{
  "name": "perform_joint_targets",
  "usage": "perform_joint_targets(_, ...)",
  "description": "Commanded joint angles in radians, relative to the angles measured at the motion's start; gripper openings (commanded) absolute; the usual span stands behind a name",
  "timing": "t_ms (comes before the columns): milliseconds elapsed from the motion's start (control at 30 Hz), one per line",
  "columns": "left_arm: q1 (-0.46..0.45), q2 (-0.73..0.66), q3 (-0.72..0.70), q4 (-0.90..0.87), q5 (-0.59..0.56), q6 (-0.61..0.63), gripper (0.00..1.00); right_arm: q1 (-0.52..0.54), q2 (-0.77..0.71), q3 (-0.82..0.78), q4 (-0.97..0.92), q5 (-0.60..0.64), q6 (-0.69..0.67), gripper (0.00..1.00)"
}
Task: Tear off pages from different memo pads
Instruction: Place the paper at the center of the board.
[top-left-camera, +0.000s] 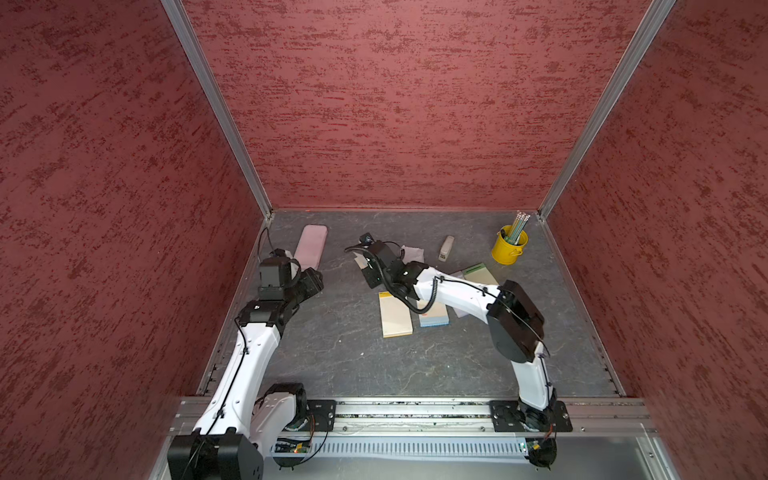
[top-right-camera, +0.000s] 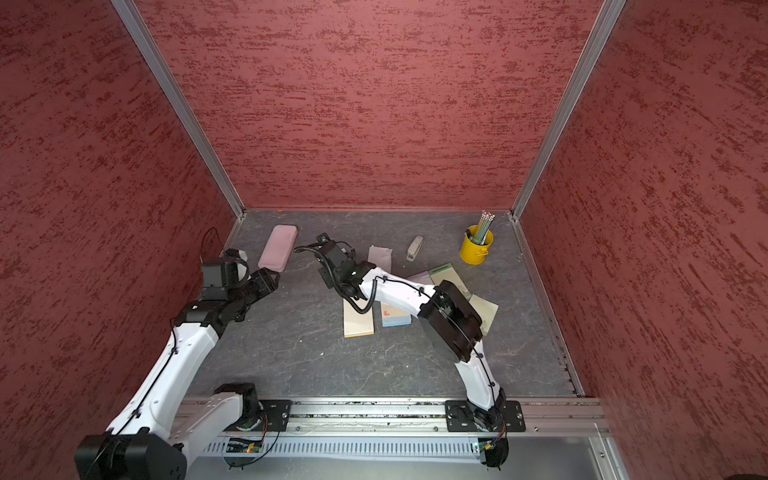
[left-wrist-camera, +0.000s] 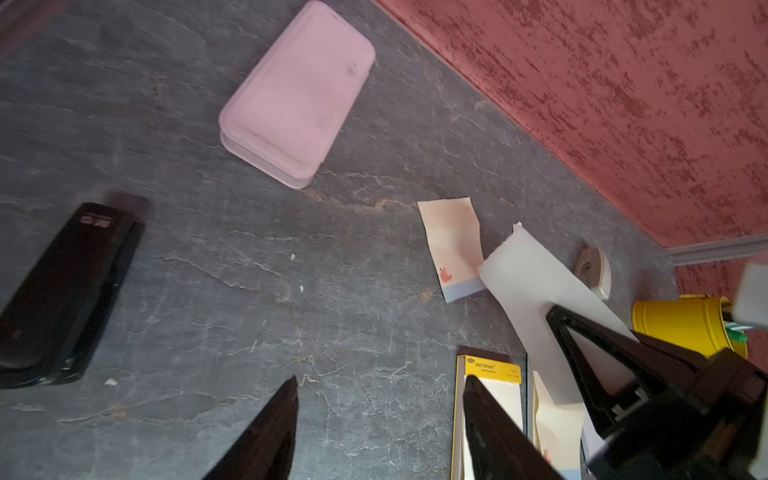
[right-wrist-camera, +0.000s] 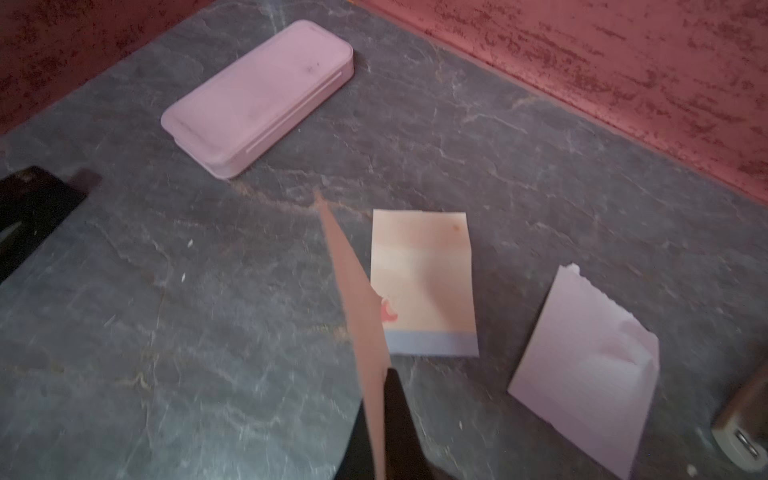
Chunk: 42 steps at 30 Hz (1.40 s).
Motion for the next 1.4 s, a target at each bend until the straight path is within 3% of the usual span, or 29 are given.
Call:
perform_joint_targets(0, 0.020, -0.049, -0.003, -0.041, -0.017, 0.006, 0.63, 0.018, 0.123, 0.114, -0.046, 0.032, 0.000, 0.00)
perform_joint_targets(167, 0.021, -0.087, -0.018, -0.043, -0.021, 0.019, 0.64, 0.040, 0.235, 0.222, -0.076, 0.005, -0.012, 0.11)
perform_joint_targets(367, 0.019, -0.094, -0.033, -0.030, -0.008, 0.019, 0.64, 0.045, 0.262, 0.258, -0.108, -0.338, 0.034, 0.48)
perform_joint_targets(467, 0.017, -0.094, -0.041, -0.019, 0.002, 0.013, 0.64, 0.040, 0.248, 0.258, -0.093, -0.481, 0.057, 0.61)
perform_joint_targets(667, 0.014, -0.105, -0.031, -0.024, 0.006, 0.026, 0.64, -0.007, 0.097, 0.130, 0.020, -0.615, 0.108, 0.72)
perform_joint_targets(733, 0.002, -0.116, -0.034, -0.013, -0.002, 0.039, 0.64, -0.033, 0.000, 0.014, 0.098, -0.598, 0.131, 0.71)
perform_joint_targets(833, -0.078, -0.147, -0.053, 0.039, -0.058, 0.092, 0.65, -0.065, -0.194, -0.258, 0.273, -0.466, 0.125, 0.70)
perform_joint_targets(967, -0.331, -0.204, -0.133, 0.228, -0.304, 0.252, 0.68, -0.104, -0.487, -0.671, 0.570, -0.208, 0.036, 0.71)
perform_joint_targets(1100, -0.520, -0.200, -0.262, 0.525, -0.555, 0.422, 0.76, -0.222, -0.681, -0.920, 0.690, -0.095, 0.011, 0.72)
perform_joint_targets(1267, -0.522, -0.130, -0.292, 0.648, -0.676, 0.432, 0.80, -0.414, -0.857, -1.010, 0.614, -0.086, 0.037, 0.72)
perform_joint_targets(1367, -0.461, -0.119, -0.303, 0.635, -0.675, 0.383, 0.83, -0.539, -0.939, -1.084, 0.619, -0.058, 0.058, 0.72)
